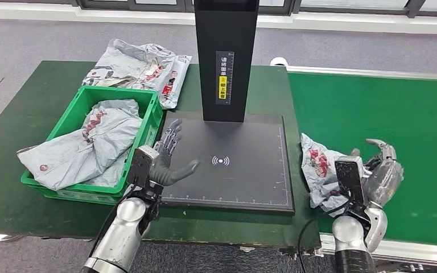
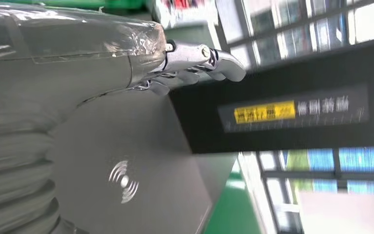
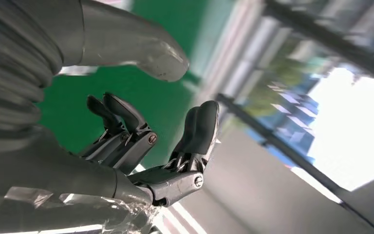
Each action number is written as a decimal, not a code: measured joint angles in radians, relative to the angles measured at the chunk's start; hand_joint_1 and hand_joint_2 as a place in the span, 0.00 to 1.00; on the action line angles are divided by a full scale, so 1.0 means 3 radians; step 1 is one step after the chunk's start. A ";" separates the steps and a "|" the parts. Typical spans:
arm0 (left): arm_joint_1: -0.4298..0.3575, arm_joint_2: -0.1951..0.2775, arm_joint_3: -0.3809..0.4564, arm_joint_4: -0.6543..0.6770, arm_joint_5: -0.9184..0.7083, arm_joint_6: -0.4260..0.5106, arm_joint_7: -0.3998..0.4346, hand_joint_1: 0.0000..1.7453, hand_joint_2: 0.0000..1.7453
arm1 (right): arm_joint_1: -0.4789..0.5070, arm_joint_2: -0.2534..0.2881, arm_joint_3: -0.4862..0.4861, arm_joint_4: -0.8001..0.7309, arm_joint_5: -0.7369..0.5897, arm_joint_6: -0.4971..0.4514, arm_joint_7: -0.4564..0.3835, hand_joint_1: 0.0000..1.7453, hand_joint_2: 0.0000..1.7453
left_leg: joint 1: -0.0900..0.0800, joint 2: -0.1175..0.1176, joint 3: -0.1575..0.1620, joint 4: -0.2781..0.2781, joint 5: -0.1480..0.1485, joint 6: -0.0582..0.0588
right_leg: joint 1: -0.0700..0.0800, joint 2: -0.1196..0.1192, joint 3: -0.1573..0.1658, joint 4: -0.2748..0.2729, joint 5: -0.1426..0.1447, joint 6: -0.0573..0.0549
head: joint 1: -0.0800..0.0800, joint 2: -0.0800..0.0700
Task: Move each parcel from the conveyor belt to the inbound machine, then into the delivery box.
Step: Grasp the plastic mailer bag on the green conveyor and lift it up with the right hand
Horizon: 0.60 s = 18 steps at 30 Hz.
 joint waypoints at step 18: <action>-0.0268 -0.0112 0.0029 0.0374 0.0228 0.0371 -0.0114 0.00 1.00 | -0.0951 -0.0036 0.1464 0.0415 -0.0198 0.0267 0.0344 0.00 0.25 | -0.0002 -0.0003 -0.0004 0.0000 0.0007 -0.0006 | -0.0002 -0.0001 -0.0006 0.0005 0.0003 -0.0002 | 0.0000 0.0000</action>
